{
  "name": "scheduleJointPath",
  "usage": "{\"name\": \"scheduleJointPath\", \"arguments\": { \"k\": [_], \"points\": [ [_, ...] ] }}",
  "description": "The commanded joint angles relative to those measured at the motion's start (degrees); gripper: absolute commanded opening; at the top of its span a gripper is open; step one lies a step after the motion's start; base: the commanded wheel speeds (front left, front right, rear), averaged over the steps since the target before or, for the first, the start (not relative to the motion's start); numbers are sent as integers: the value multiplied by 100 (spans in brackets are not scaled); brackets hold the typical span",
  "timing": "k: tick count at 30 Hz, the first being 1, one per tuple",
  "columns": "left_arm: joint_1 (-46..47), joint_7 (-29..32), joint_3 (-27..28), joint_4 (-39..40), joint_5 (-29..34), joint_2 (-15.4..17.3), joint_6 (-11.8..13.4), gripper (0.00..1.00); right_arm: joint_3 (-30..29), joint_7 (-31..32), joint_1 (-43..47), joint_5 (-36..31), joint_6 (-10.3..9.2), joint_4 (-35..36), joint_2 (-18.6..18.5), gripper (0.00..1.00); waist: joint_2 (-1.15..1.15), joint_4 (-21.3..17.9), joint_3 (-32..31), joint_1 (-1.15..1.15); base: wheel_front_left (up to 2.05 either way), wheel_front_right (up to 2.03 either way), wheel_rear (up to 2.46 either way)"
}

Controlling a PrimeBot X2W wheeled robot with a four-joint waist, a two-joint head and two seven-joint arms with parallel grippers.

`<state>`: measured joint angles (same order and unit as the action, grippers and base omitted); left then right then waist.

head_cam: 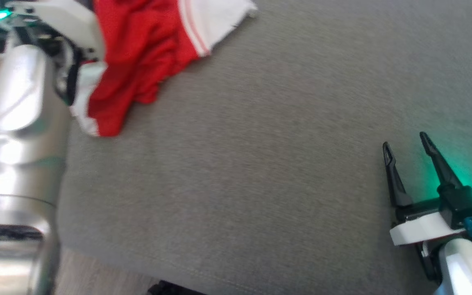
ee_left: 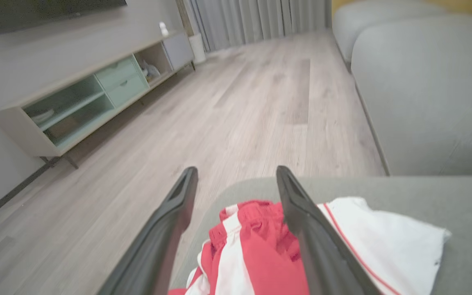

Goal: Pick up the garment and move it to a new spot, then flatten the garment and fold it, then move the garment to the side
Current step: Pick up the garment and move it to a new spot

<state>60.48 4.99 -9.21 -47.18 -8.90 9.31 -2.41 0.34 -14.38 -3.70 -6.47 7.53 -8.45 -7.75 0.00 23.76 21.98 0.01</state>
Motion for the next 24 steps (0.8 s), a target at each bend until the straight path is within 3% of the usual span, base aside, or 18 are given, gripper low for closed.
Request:
{"name": "scheduleJointPath", "arguments": {
  "k": [1, 3, 7, 10, 11, 16, 24],
  "points": [
    [299, 260, 169, -285, 94, 514, 150, 100, 158, -62, -44, -4, -4, 227, -103, 100, 0, -495, 407, -1, 0, 0, 0],
    [392, 489, 145, -727, 143, 646, 200, 100, 139, -62, -57, 10, -4, 284, -151, 100, 0, -642, 483, -1, 0, 0, 0],
    [401, 859, 177, -1373, 10, 802, -33, 100, 91, -62, -91, 46, -4, 342, -134, 100, 0, -890, 533, -1, 0, 0, 0],
    [421, 844, 176, -1518, -2, 896, -59, 100, 86, -62, -102, 51, -4, 361, -118, 100, 0, -956, 554, -1, 0, 0, 0],
    [445, 778, 175, -1549, 0, 943, -54, 0, 91, -62, -110, 51, -4, 371, -112, 100, 0, -976, 569, -1, 0, 0, 0],
    [727, -96, 130, -1433, 104, 1179, 130, 0, 100, -62, -200, 43, -4, 362, -41, 100, 0, -1039, 495, -1, 0, 0, 0],
    [1196, -726, -265, -1008, 404, 1271, -26, 0, 212, -62, -327, 163, -4, 193, 267, 100, 0, -1457, -136, -1, 0, 0, 0]
  ]
}}
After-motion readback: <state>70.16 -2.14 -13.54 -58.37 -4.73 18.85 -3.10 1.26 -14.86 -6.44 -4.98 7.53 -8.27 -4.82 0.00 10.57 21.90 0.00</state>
